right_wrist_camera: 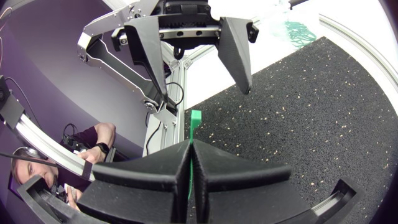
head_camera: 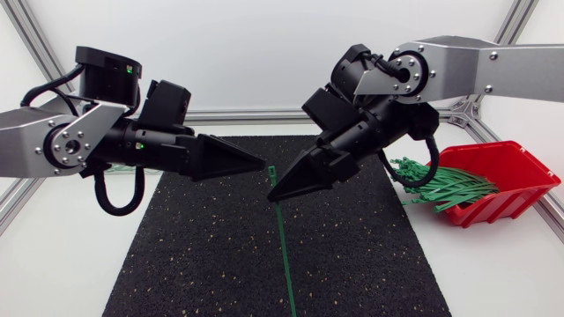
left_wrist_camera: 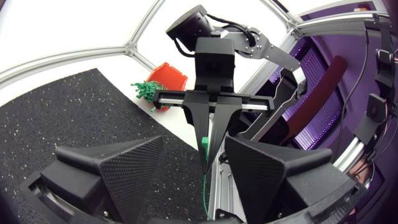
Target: Take a green cable tie from the red box, thread the tail through the head to close it, then place it in the transparent bin on the left.
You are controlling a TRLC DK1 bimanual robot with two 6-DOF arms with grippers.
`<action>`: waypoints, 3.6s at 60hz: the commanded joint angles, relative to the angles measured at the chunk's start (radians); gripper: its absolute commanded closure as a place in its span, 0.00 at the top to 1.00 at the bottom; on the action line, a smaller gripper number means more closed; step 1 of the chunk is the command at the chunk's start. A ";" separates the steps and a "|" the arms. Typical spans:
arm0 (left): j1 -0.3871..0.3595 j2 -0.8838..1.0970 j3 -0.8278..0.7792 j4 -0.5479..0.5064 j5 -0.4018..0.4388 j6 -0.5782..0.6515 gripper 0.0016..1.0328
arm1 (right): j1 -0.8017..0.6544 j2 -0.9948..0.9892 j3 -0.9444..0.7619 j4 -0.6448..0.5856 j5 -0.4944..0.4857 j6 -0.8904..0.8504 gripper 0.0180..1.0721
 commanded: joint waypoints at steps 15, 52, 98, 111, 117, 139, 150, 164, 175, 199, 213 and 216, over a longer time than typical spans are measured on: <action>-0.031 0.034 0.018 0.008 0.037 -0.016 0.48 | -0.023 0.004 -0.024 0.054 -0.034 0.021 0.06; -0.071 0.063 0.010 0.035 0.037 -0.025 0.28 | -0.032 0.001 -0.047 0.138 -0.053 0.090 0.06; -0.030 0.028 0.015 0.042 0.047 -0.065 0.22 | -0.026 -0.006 -0.093 0.172 -0.047 0.089 0.06; -0.028 0.024 0.015 0.044 0.053 -0.068 0.22 | -0.023 -0.010 -0.101 0.173 -0.047 0.089 0.06; -0.037 0.027 0.010 0.045 0.053 -0.068 0.22 | -0.024 -0.014 -0.098 0.173 -0.047 0.090 0.06; -0.059 0.048 -0.005 0.077 0.052 -0.066 0.22 | -0.024 -0.034 -0.096 0.175 -0.050 0.093 0.06; -0.070 0.054 -0.014 0.081 0.052 -0.065 0.22 | -0.030 -0.049 -0.099 0.177 -0.051 0.097 0.06; -0.082 0.062 -0.011 0.082 0.046 -0.065 0.16 | -0.024 -0.052 -0.106 0.184 -0.051 0.098 0.06; -0.085 0.065 -0.016 0.087 0.032 -0.063 0.09 | -0.026 -0.059 -0.110 0.190 -0.051 0.100 0.06; -0.091 0.067 -0.013 0.088 0.018 -0.063 0.04 | -0.016 -0.077 -0.136 0.219 -0.051 0.101 0.11; -0.060 0.050 -0.005 0.088 0.018 -0.071 0.04 | -0.015 -0.079 -0.173 0.238 -0.042 0.100 0.24; -0.057 0.047 -0.004 0.088 0.018 -0.072 0.04 | -0.015 -0.080 -0.176 0.241 -0.040 0.100 0.24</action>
